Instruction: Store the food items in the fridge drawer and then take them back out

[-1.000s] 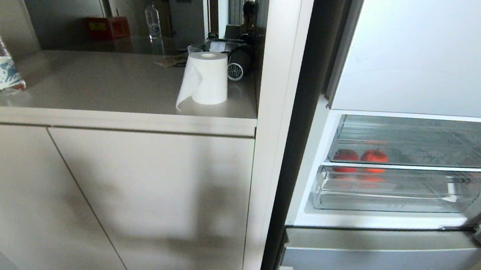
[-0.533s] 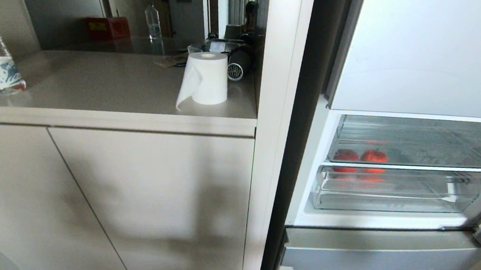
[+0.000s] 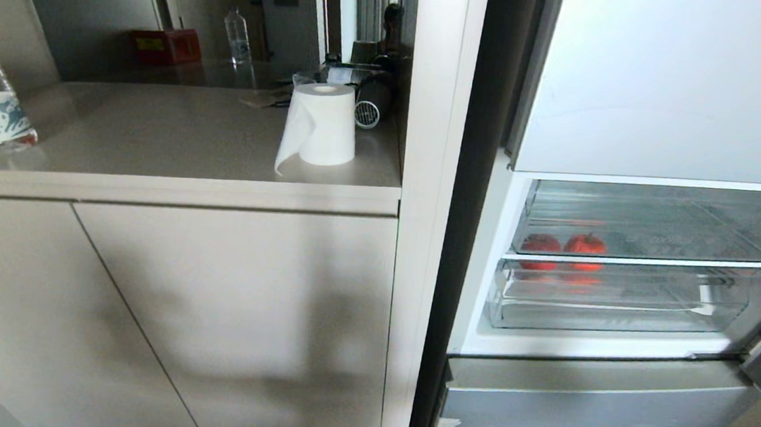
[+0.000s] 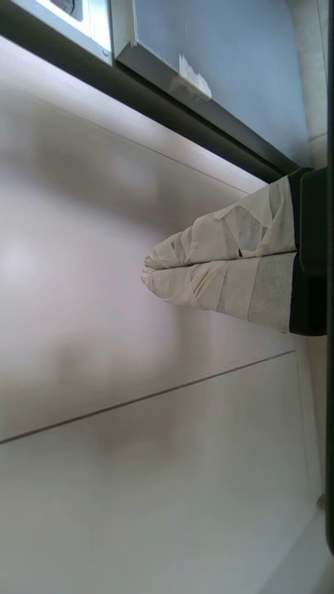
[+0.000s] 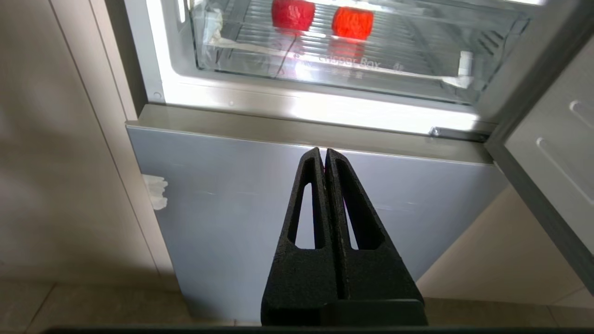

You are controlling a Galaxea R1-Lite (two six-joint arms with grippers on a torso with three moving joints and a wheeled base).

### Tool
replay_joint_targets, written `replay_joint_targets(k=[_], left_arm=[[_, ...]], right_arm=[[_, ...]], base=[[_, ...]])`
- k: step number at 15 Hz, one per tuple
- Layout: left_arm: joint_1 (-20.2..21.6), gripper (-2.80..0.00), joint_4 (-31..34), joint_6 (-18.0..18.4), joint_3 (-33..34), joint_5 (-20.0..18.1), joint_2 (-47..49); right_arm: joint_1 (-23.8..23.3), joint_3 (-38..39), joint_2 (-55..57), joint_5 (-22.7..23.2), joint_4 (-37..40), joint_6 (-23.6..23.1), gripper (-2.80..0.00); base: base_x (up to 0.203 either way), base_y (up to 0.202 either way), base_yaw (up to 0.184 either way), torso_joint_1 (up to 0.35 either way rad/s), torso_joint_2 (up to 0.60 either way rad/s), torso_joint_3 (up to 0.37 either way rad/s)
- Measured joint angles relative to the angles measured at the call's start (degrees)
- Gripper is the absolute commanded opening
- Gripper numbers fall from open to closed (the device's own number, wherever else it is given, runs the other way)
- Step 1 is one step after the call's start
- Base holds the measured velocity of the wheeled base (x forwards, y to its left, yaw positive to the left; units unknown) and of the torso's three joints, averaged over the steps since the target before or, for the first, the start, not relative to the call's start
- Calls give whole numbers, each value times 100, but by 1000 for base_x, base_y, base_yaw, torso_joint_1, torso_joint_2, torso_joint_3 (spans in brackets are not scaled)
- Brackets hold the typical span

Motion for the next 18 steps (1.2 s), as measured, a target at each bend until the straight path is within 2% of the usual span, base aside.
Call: replay_joint_targets(k=[18], left_arm=[[-3, -280, 0, 0, 0, 0, 0]], right_arm=[[-2, 0, -7, 13, 2, -15, -280]], base=[[0, 7, -173, 3, 2, 2]])
